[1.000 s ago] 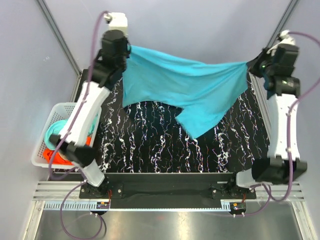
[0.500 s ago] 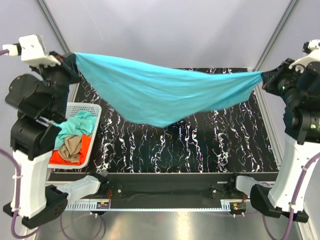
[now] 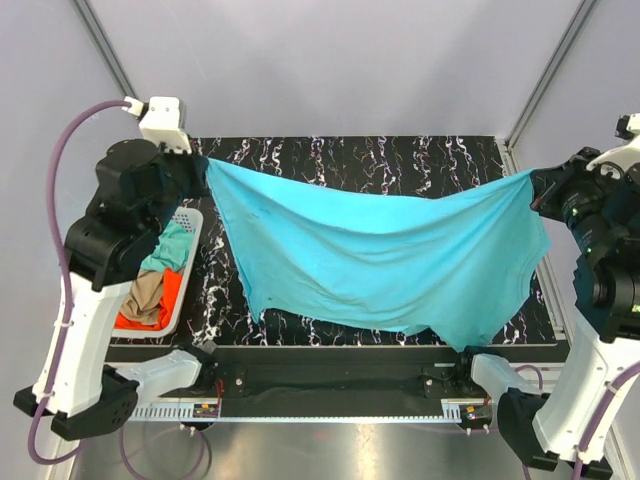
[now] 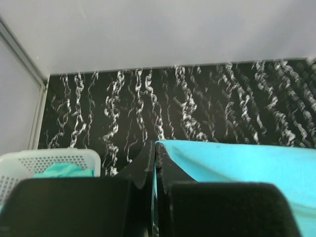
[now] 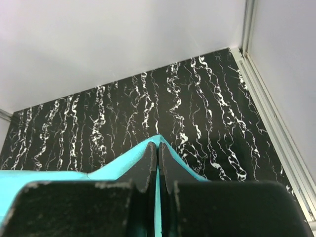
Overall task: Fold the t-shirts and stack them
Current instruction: Flatten the tshirt out
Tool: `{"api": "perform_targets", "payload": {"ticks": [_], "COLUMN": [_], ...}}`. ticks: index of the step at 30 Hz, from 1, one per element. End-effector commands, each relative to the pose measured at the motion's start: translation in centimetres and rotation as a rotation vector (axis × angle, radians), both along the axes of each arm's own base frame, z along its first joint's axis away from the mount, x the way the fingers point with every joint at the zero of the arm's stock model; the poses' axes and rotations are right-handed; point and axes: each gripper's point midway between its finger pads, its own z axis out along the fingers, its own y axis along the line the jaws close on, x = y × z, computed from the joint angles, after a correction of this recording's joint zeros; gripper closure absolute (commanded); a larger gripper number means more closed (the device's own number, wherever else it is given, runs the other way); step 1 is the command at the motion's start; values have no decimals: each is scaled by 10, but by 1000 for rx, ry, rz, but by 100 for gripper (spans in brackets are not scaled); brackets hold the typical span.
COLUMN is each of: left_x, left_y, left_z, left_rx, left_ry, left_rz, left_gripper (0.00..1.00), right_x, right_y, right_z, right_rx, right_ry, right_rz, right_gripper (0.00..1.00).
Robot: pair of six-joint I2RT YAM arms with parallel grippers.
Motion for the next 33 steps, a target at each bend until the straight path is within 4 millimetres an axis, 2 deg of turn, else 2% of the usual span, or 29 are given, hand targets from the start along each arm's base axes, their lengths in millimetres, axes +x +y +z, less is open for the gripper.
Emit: {"api": "perform_targets", "payload": {"ticks": [1,3,4,8,9,10,12,17,22,26,28,29,31,32,33], "left_x": [5,7,5,-5,-14,-15,-25,-46,-69,-78,-74,-70,-55,-39,-24], "left_y": [8,18,20,15,17,15,19,17,22,22,13,10,5,-1,-4], "left_z": [6,6,13,27,38,35,42,51,56,63,68,67,59,58,46], "left_rx": [11,38,37,15,-11,-14,-32,-69,-122,-143,-148,-141,-105,-94,-61], "left_ry": [-12,2,-15,-67,-112,-113,-143,-150,-147,-151,-163,-160,-140,-143,-120], "left_rz": [49,101,105,46,37,25,19,-36,-52,-69,-103,-111,-109,-104,-86], "left_gripper": [100,100,100,100,100,100,100,100,100,100,100,100,100,100,100], "right_x": [10,8,7,-2,-8,-12,-22,-35,-60,-71,-68,-61,-42,-22,-6], "right_y": [-15,-19,-19,-24,-25,-25,-26,-14,-13,-7,-7,-8,-3,2,4], "right_z": [0,7,6,16,19,24,30,27,18,29,35,34,39,22,32], "right_rx": [-20,-28,-31,-42,-46,-52,-61,-36,-13,-10,-5,-4,-1,12,14], "right_ry": [7,-8,-3,-38,-56,-76,-104,-61,-62,-87,-104,-97,-126,-80,-133], "right_rz": [-68,-93,-96,-130,-139,-145,-157,-108,-133,-113,-108,-110,-62,-21,4], "right_gripper": [100,100,100,100,100,100,100,100,100,100,100,100,100,100,100]}}
